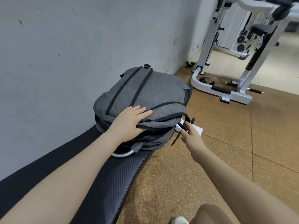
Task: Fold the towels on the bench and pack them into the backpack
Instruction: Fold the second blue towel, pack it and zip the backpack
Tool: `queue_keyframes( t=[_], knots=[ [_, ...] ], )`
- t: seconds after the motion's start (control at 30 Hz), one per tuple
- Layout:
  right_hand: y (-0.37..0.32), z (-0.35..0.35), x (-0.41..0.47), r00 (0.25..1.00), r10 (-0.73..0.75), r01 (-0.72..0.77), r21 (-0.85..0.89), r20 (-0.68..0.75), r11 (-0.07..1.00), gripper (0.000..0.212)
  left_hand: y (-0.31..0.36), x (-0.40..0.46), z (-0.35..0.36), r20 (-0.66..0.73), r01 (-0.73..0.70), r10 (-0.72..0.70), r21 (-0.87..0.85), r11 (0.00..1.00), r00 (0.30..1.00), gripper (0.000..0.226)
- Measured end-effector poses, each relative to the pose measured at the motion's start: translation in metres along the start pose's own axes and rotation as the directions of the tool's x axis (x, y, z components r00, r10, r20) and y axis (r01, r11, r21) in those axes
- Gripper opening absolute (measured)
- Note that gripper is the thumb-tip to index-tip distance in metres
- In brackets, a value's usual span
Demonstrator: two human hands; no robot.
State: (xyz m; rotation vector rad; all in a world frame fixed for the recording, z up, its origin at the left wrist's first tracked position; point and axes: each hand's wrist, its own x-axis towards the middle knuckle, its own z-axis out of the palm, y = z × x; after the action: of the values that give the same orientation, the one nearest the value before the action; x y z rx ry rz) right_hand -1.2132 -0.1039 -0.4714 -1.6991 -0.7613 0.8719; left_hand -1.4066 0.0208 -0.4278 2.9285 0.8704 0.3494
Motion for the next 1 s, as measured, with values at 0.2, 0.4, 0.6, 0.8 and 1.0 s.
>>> queue_keyframes(
  t=[0.2,0.4,0.6,0.8,1.0],
  knots=[
    [-0.007,0.019,0.036,0.985,-0.023,0.015,-0.049,-0.17,0.999,0.022,-0.006,-0.002,-0.002,0.032,-0.015,0.019,-0.101,0.995,0.999,0.063],
    [-0.006,0.016,0.014,0.944,-0.25,0.086,-0.57,-0.216,0.817,0.03,-0.003,0.001,-0.004,0.031,0.018,-0.015,-0.114,0.993,0.999,0.062],
    [-0.008,0.024,-0.053,0.926,-0.368,0.258,-0.855,0.085,0.451,0.03,0.002,0.0,0.005,0.064,0.005,-0.008,0.056,0.998,0.998,0.074],
    [-0.003,0.093,-0.079,0.905,-0.35,0.36,-0.874,0.242,0.326,0.031,-0.004,-0.033,0.009,0.03,-0.077,0.074,0.098,0.992,0.997,0.078],
    [-0.014,0.075,-0.077,0.733,-0.582,0.569,-0.787,0.353,0.239,0.033,0.007,-0.09,0.023,-0.377,0.135,-0.215,-0.226,0.965,0.901,0.025]
  ],
)
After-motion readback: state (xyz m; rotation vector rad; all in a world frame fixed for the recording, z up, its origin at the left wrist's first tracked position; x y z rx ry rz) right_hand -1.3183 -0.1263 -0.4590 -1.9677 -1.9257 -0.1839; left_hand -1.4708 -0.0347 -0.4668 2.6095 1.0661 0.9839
